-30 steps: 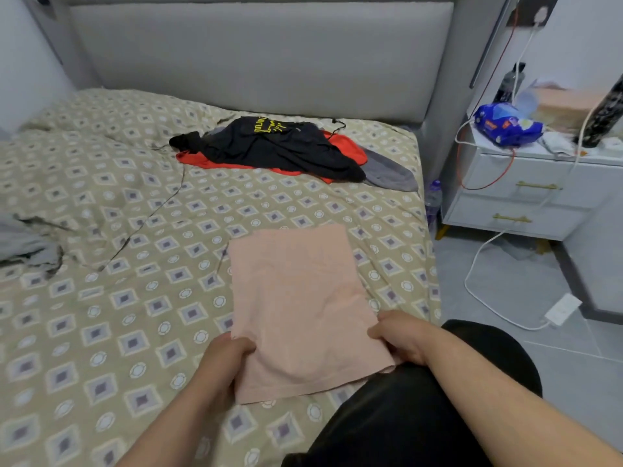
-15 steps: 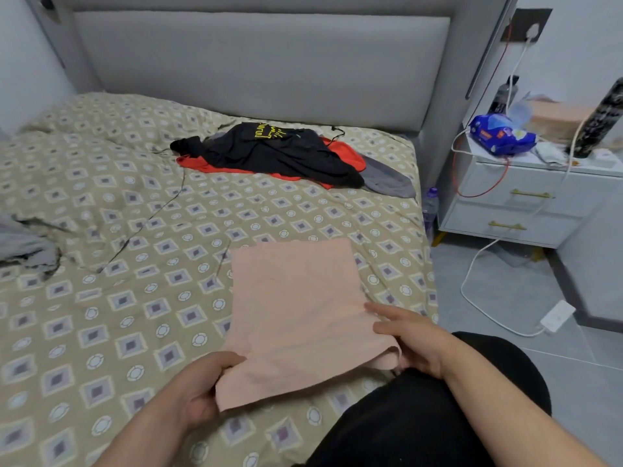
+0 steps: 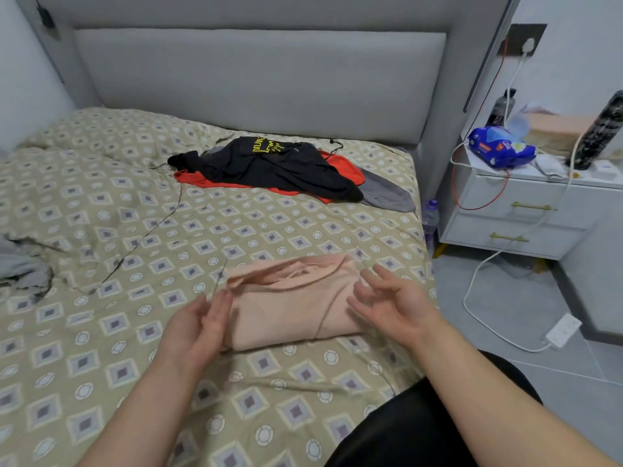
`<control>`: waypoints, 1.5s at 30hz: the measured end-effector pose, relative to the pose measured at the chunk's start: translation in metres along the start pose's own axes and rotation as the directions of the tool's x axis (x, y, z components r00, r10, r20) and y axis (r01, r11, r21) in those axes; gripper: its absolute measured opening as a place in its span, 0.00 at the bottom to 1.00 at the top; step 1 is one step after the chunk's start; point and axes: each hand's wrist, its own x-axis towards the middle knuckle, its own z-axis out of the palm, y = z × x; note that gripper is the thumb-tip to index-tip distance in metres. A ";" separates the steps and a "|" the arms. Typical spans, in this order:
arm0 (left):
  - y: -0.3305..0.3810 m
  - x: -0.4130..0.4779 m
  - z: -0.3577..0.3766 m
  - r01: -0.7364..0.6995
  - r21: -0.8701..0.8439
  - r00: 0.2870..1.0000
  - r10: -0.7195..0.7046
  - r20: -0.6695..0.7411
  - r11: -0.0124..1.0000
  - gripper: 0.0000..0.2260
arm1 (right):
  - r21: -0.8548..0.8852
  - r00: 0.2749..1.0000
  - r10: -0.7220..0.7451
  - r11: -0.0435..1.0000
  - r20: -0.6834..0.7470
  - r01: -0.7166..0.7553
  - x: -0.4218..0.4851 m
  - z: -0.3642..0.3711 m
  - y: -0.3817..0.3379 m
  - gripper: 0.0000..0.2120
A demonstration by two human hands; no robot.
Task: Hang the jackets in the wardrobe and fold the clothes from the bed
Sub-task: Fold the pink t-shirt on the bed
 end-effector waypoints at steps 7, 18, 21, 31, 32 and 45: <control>-0.043 0.008 0.000 -0.274 0.928 0.914 0.369 0.170 0.251 0.20 | -0.814 0.984 -0.101 0.577 -0.149 -0.065 0.004 -0.027 0.047 0.26; -0.060 0.036 0.034 -0.686 0.474 0.492 0.128 0.861 -0.552 0.09 | -0.999 0.953 -0.302 0.032 -0.004 0.006 0.033 -0.030 0.063 0.23; -0.087 0.046 0.067 -0.801 0.323 0.491 -0.245 0.836 -0.504 0.24 | -1.000 0.953 -0.302 0.020 0.008 0.015 0.035 -0.038 0.065 0.23; -0.098 0.112 0.106 -0.435 0.632 0.865 -0.103 0.491 -0.642 0.32 | -0.997 0.950 -0.313 0.067 0.002 0.024 0.038 -0.042 0.060 0.19; -0.098 0.112 0.108 -0.436 0.631 0.865 -0.104 0.491 -0.642 0.32 | -0.996 0.944 -0.329 0.087 -0.006 0.024 0.039 -0.042 0.060 0.18; -0.052 0.074 0.020 -0.207 0.816 0.857 0.302 0.417 -0.540 0.29 | -0.990 0.827 -0.558 0.064 0.071 0.129 0.054 -0.041 0.064 0.09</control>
